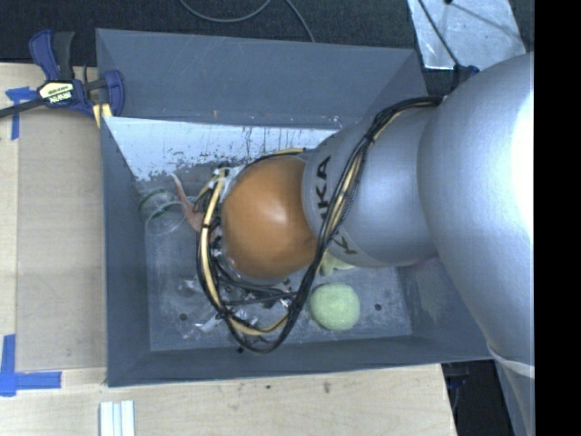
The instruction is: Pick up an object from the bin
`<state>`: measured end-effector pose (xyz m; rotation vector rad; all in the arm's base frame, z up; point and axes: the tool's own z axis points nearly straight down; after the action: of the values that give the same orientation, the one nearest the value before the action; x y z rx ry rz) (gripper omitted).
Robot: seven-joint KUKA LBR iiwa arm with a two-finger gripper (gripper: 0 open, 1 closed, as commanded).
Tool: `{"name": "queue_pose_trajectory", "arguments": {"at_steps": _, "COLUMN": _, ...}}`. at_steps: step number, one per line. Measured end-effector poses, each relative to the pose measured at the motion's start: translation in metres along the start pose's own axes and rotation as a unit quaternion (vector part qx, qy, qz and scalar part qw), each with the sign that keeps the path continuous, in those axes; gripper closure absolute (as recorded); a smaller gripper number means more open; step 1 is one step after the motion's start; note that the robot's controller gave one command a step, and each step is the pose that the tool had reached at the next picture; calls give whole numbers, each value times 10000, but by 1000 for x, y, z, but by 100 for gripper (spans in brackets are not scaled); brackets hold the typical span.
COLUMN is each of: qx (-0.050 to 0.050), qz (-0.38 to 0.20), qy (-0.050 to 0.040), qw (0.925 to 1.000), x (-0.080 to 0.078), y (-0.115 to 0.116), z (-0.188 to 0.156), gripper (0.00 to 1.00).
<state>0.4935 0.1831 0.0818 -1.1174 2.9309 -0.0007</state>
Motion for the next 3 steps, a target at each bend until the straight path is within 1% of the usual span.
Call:
{"name": "queue_pose_trajectory", "arguments": {"at_steps": 1, "qx": 5, "qz": -568, "qy": -51, "qw": 9984, "x": -3, "y": -1, "z": 21, "gripper": 100}}
{"name": "queue_pose_trajectory", "arguments": {"at_steps": 2, "qx": 5, "qz": -638, "qy": -56, "qw": 9979, "x": -3, "y": -1, "z": 19, "gripper": 100}}
{"name": "queue_pose_trajectory", "arguments": {"at_steps": 3, "qx": -5, "qz": -670, "qy": -20, "qw": 9978, "x": -2, "y": -1, "z": 15, "gripper": 100}}
